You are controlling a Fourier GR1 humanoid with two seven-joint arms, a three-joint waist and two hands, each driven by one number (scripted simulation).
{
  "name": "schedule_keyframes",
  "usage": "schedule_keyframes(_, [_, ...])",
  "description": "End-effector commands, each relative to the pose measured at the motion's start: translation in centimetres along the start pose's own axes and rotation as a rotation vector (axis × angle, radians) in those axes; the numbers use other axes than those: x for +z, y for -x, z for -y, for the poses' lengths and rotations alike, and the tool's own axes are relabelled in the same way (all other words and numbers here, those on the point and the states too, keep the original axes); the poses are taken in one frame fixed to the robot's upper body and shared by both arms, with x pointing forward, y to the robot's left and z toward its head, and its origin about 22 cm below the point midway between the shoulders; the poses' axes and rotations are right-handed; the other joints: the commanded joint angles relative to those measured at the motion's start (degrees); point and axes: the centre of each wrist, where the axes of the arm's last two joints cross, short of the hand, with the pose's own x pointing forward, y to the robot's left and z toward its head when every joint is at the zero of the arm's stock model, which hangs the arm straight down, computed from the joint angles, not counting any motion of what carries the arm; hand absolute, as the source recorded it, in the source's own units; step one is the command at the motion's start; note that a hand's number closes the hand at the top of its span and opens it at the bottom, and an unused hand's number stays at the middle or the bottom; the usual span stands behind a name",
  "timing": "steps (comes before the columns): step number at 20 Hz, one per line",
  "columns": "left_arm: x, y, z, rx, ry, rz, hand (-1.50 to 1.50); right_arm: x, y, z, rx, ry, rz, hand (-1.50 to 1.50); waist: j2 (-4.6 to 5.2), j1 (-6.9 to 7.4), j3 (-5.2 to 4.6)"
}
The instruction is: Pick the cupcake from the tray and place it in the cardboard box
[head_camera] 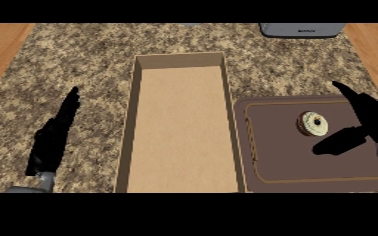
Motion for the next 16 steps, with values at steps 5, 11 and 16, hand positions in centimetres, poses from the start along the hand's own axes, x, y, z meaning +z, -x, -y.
schedule_keyframes(5, [1.7,0.6,-0.8,0.001,0.001,-0.001,0.0,-1.0,0.8,-0.8,0.046,-0.032,-0.077,-1.5,-0.01,0.06,0.02])
schedule_keyframes(11, [-0.8,-0.1,-0.7,-0.006,-0.01,0.018,0.0,-0.8,1.3,-1.2,0.028,-0.029,-0.075,-1.5,0.0,-0.26,0.02])
schedule_keyframes(16, [0.5,-0.2,0.5,-0.002,0.008,-0.001,0.0,-2.2,2.6,-2.6,0.031,-0.04,-0.078,-1.5,0.02,-0.07,0.03])
